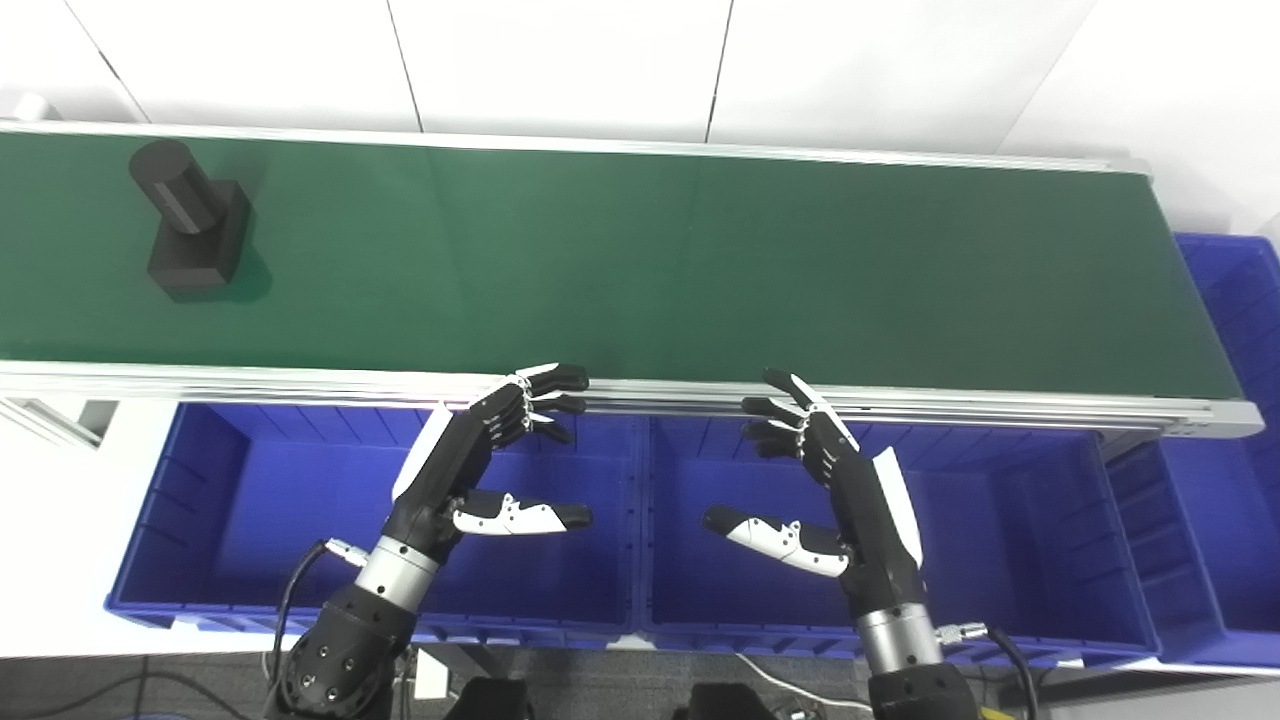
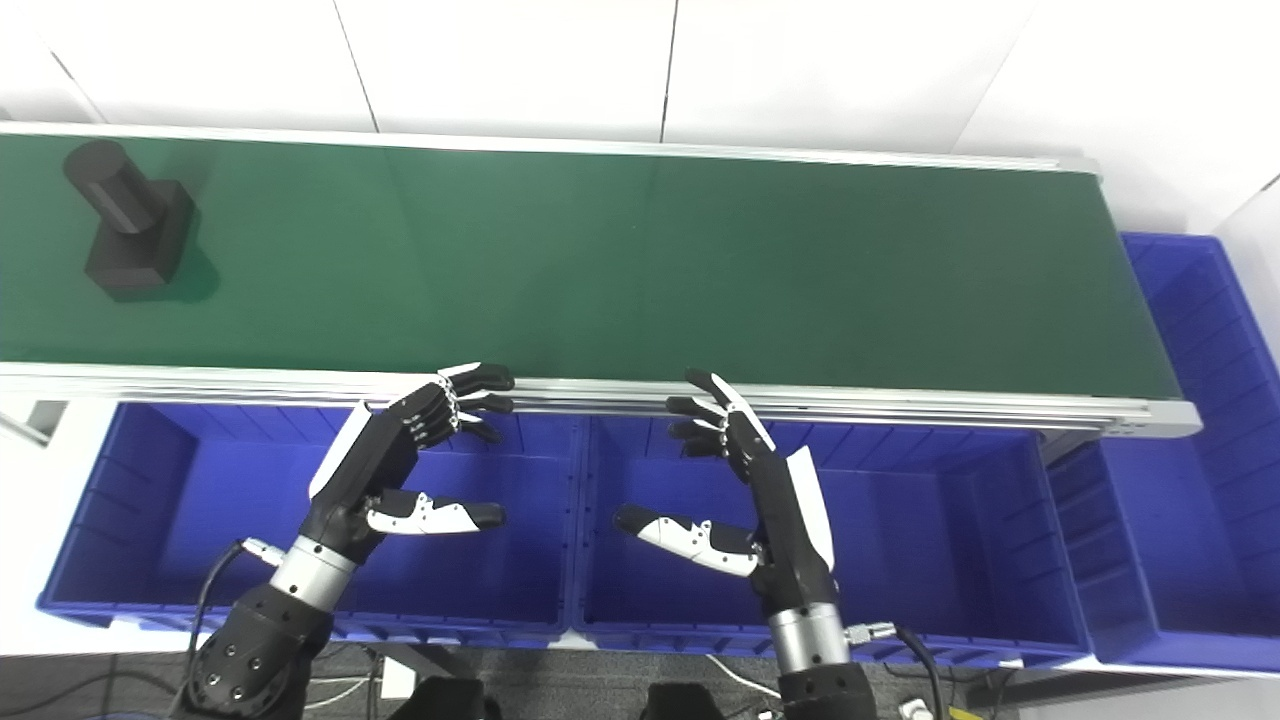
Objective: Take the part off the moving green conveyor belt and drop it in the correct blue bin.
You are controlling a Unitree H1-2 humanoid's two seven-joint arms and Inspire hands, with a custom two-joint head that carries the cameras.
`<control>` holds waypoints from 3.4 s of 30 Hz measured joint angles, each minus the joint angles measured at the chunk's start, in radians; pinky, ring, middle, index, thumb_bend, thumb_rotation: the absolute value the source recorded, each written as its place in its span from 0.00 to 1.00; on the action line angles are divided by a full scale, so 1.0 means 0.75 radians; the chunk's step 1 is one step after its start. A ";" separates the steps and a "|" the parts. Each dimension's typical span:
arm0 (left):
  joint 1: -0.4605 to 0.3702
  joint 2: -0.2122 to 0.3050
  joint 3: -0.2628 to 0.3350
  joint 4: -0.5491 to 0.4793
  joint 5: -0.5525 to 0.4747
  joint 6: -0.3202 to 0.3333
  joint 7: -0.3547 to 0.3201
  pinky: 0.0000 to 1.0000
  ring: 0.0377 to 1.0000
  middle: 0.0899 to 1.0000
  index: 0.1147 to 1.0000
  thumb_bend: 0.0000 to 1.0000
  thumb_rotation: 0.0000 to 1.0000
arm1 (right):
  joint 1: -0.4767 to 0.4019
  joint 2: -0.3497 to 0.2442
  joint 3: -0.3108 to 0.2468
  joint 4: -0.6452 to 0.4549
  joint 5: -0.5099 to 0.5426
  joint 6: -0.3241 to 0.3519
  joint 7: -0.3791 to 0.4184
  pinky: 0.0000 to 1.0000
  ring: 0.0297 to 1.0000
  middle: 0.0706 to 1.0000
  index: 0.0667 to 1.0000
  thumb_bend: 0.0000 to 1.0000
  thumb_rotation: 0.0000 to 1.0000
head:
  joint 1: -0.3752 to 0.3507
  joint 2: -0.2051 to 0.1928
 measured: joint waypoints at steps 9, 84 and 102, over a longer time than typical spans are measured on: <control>0.000 0.000 0.000 -0.001 0.001 0.000 0.001 0.58 0.71 0.77 0.75 0.79 0.27 | 0.000 0.000 0.000 0.000 -0.003 0.000 0.000 0.67 0.71 0.76 0.87 0.74 0.28 | 0.000 -0.002; -0.094 0.062 -0.519 0.262 0.180 -0.002 0.629 0.53 0.68 0.71 0.70 0.86 0.24 | 0.010 -0.130 -0.082 0.299 0.192 -0.258 0.051 0.61 0.67 0.74 0.89 0.74 0.28 | 0.677 -0.679; -0.129 0.092 -0.604 0.291 0.162 -0.002 0.741 0.50 0.64 0.69 0.67 0.89 0.25 | -0.005 -0.107 -0.092 0.275 0.224 -0.281 0.048 0.63 0.69 0.71 0.86 0.77 0.25 | 0.634 -0.679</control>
